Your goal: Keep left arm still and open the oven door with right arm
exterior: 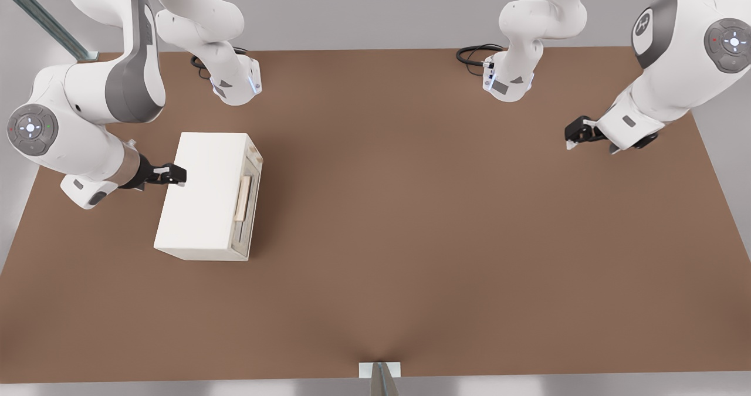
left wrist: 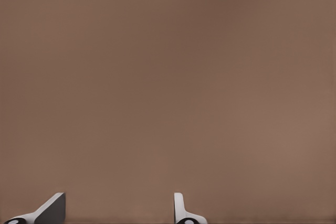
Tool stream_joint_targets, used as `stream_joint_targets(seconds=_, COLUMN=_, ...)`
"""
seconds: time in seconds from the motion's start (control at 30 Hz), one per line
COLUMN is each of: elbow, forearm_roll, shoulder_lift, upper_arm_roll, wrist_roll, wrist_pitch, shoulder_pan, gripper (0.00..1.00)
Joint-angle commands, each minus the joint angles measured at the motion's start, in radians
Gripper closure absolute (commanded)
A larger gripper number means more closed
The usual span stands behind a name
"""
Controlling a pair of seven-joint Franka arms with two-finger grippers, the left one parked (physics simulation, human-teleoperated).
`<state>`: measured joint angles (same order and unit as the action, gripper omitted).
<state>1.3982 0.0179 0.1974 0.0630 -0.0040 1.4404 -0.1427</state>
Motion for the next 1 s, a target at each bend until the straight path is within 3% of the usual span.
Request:
stream_joint_targets(seconds=0.0, elbow=0.004, forearm_roll=0.0, shoulder_lift=-0.001, upper_arm_roll=0.001, wrist_roll=-0.005, wrist_pitch=-0.003, shoulder_pan=-0.001, gripper=0.0)
stream_joint_targets(seconds=0.07, elbow=0.005, forearm_roll=-0.045, shoulder_lift=0.007, upper_arm_roll=-0.003, wrist_roll=-0.007, wrist_pitch=-0.005, shoulder_pan=-0.023, gripper=0.0)
stream_joint_targets(seconds=0.13, elbow=-0.008, forearm_roll=-0.349, shoulder_lift=0.111, upper_arm_roll=-0.005, wrist_roll=0.012, wrist_pitch=-0.015, shoulder_pan=-0.284, gripper=0.0)
stream_joint_targets(seconds=0.17, elbow=-0.021, forearm_roll=-0.411, shoulder_lift=0.161, upper_arm_roll=-0.005, wrist_roll=0.009, wrist_pitch=-0.015, shoulder_pan=-0.348, gripper=0.44)
stream_joint_targets(seconds=0.2, elbow=-0.027, forearm_roll=-0.435, shoulder_lift=0.191, upper_arm_roll=-0.003, wrist_roll=0.004, wrist_pitch=-0.015, shoulder_pan=-0.38, gripper=0.79)
stream_joint_targets(seconds=0.33, elbow=-0.025, forearm_roll=-0.611, shoulder_lift=0.298, upper_arm_roll=-0.003, wrist_roll=0.168, wrist_pitch=-0.02, shoulder_pan=-0.5, gripper=0.79)
stream_joint_targets(seconds=0.57, elbow=0.051, forearm_roll=-0.799, shoulder_lift=0.402, upper_arm_roll=0.003, wrist_roll=0.438, wrist_pitch=-0.097, shoulder_pan=-0.557, gripper=0.79)
stream_joint_targets(seconds=0.97, elbow=0.148, forearm_roll=-0.8, shoulder_lift=0.428, upper_arm_roll=0.001, wrist_roll=0.659, wrist_pitch=-0.222, shoulder_pan=-0.578, gripper=0.79)
